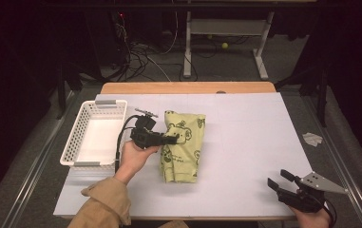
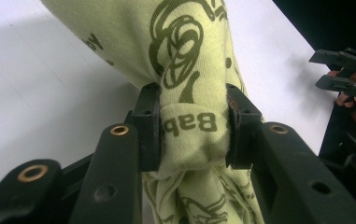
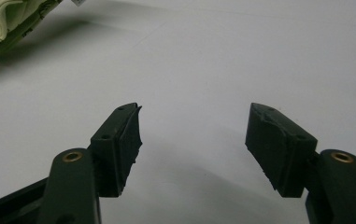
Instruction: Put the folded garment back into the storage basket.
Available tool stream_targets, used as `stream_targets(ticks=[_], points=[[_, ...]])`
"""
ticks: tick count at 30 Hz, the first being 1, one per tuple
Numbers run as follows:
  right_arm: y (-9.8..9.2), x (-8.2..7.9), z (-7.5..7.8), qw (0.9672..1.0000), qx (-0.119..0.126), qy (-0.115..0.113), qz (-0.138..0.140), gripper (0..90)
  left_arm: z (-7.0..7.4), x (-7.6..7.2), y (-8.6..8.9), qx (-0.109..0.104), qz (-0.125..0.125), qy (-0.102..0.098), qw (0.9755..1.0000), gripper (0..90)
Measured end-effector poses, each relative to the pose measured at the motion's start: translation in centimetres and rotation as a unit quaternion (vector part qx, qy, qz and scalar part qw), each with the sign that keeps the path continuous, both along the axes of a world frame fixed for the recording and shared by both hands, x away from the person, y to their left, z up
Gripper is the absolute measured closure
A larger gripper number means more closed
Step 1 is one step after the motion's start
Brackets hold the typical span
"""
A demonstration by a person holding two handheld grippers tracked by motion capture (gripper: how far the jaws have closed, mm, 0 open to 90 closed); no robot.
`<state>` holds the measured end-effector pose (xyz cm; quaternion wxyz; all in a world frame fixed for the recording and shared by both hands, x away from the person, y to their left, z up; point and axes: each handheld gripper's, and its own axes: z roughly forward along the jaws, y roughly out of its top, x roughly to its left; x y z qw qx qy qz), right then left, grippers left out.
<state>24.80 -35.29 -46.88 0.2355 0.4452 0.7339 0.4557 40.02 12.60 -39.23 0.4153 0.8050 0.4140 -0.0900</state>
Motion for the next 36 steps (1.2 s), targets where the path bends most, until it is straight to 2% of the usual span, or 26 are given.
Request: stream_targets(ticks=[13, 23, 36], points=[[0.0, 0.0, 0.0, 1.0000, 0.001, -0.001, -0.001, 36.2, 0.6, -0.2, 0.8, 0.001, 0.006, -0.005, 1.0000, 60.6], [0.0, 0.0, 0.0, 1.0000, 0.001, -0.001, -0.001, 36.2, 1.0, -0.3, 1.6, -0.013, 0.007, -0.001, 0.9999, 60.5], [0.1, 0.0, 0.0, 1.0000, -0.003, -0.002, 0.001, 36.2, 1.7, -0.3, 2.8, -0.014, 0.016, -0.006, 0.9998, 60.5]])
